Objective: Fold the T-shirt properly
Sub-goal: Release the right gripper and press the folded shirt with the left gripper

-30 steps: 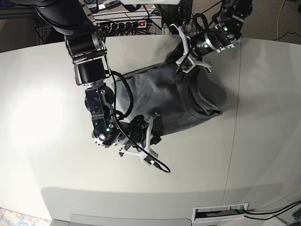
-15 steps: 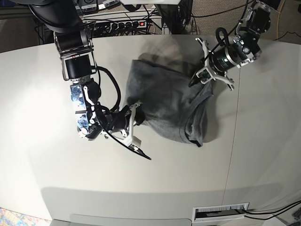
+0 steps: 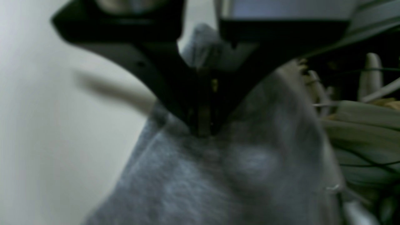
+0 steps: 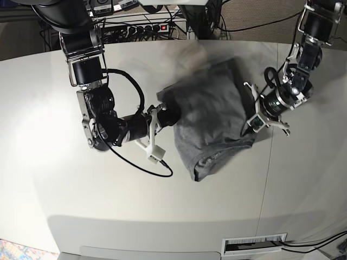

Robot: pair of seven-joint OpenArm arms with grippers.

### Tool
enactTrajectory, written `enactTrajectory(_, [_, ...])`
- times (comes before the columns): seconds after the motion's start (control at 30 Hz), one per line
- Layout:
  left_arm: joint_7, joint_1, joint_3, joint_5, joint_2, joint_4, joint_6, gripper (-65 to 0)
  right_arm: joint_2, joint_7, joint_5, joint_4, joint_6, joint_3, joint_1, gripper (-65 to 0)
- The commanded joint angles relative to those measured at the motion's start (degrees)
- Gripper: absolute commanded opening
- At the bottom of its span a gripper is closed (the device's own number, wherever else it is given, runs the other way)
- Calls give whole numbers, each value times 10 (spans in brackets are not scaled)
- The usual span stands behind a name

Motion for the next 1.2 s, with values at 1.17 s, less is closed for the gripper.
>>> enactTrajectory(1.17, [118,28,-2,-139,82,184,0,-650,80,9,16,128,1,140,-8,-650])
